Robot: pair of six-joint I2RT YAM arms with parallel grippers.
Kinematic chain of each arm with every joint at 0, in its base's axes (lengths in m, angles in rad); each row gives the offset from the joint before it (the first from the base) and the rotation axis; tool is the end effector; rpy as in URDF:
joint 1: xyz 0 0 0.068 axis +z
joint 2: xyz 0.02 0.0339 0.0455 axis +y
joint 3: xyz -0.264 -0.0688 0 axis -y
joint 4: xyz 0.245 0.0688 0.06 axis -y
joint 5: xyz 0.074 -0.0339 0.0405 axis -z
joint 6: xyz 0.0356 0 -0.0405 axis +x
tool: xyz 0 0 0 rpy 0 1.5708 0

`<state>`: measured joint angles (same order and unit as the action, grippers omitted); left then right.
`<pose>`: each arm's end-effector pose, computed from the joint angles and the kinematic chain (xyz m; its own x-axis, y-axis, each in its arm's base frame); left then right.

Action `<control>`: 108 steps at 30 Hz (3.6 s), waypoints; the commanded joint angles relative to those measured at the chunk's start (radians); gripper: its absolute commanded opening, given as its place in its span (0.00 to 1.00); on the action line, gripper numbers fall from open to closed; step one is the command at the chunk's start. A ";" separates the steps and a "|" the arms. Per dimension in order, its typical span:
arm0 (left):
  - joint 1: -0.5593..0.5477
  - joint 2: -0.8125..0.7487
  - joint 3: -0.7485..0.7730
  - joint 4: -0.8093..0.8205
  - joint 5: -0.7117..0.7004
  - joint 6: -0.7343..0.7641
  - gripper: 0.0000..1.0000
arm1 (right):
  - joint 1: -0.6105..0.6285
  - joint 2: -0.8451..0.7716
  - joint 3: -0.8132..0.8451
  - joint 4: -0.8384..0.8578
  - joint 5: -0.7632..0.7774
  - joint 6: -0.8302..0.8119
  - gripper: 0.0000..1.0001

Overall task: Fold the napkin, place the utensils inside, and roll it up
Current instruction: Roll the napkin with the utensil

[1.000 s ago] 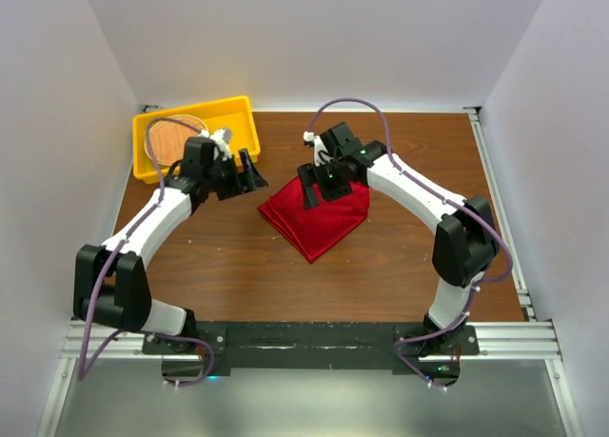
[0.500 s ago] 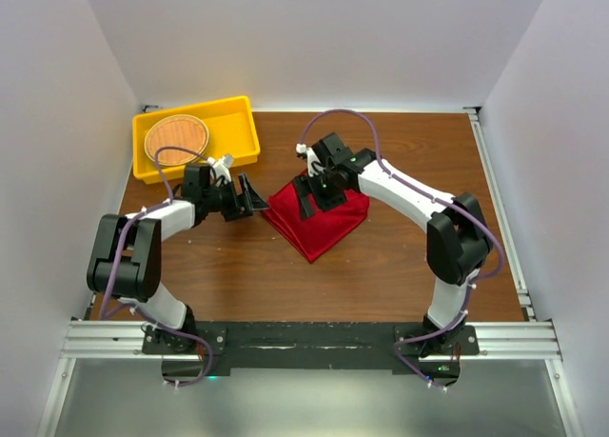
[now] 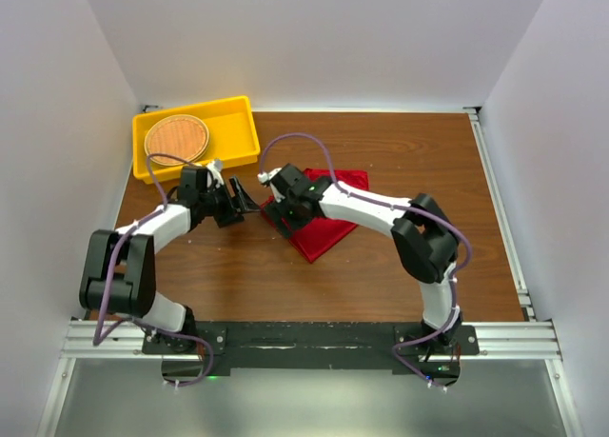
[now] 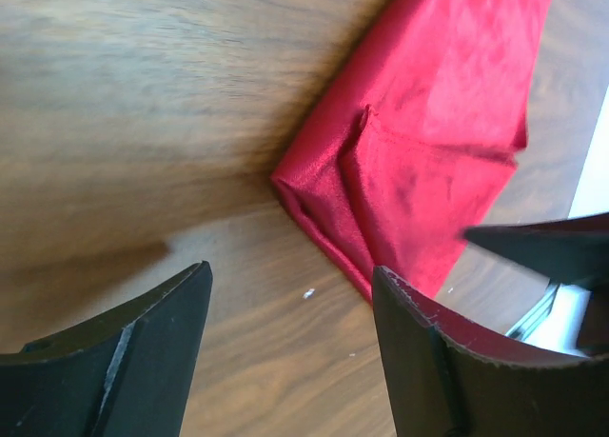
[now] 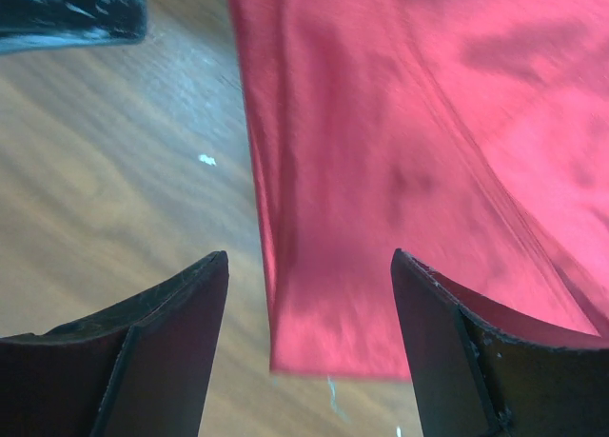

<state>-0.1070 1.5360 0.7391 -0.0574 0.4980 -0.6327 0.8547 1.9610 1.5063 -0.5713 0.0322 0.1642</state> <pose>0.2906 -0.0483 0.1647 -0.8446 -0.4318 -0.3166 -0.1162 0.7250 -0.6788 0.2790 0.3189 0.2102 -0.6753 -0.5272 -0.5158 -0.6413 0.7652 0.0576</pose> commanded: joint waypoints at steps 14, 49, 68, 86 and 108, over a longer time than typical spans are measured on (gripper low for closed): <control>0.006 -0.253 -0.064 -0.104 -0.139 -0.117 0.72 | 0.081 0.142 0.068 0.100 0.186 -0.157 0.68; -0.095 0.045 -0.129 0.267 -0.009 -0.551 0.84 | -0.097 0.187 -0.032 0.140 -0.402 -0.111 0.00; -0.143 0.137 -0.099 0.212 -0.256 -0.518 0.72 | -0.140 0.180 -0.009 0.148 -0.509 -0.115 0.00; -0.186 0.208 -0.081 0.252 -0.297 -0.400 0.40 | -0.152 0.216 0.023 0.110 -0.555 -0.143 0.00; -0.201 0.182 0.158 -0.197 -0.246 -0.275 0.00 | -0.040 0.041 0.002 0.068 -0.243 -0.137 0.49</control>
<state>-0.2977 1.7313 0.8753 -0.0898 0.2905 -0.9318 0.7704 2.0987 1.5326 -0.4820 -0.3065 0.0414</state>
